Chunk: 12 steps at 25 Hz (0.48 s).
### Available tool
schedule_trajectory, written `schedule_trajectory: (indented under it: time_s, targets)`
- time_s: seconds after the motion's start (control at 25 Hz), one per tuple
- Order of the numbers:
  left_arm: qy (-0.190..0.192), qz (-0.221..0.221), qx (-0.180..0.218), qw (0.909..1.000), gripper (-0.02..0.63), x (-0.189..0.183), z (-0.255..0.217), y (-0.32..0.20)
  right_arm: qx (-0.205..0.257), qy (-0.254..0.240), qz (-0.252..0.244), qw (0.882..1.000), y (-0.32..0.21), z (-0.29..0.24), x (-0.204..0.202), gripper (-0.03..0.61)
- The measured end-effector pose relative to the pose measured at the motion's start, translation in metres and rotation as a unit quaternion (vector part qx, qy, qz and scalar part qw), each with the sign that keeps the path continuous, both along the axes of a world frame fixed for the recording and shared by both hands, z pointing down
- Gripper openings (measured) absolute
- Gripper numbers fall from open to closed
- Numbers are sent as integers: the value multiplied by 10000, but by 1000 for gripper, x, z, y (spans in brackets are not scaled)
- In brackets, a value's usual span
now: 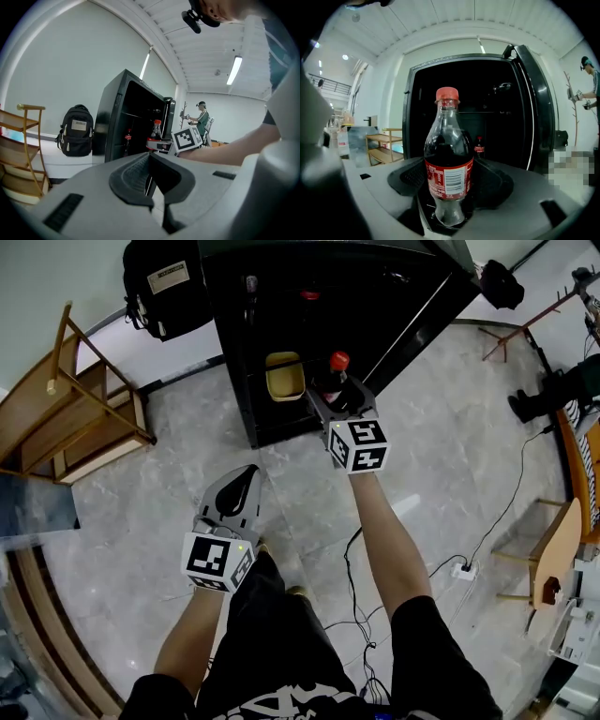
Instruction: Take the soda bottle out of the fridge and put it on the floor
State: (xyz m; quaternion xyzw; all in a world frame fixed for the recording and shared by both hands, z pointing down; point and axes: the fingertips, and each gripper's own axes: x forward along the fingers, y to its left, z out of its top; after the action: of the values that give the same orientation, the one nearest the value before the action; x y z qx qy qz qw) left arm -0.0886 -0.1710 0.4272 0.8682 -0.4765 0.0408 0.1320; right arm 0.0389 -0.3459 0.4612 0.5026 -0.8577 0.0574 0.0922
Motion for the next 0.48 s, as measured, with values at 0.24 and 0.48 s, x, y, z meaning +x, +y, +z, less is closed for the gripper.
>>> schedule_trajectory:
  time_s: [0.24,0.48]
  targets:
    - [105,141,82,9998,6,11,67,7,22,59,40,10000,39,69,31,311]
    - [65,343,109,9993,6,21,159,14,-84,70,225,9997,62,168,60,311]
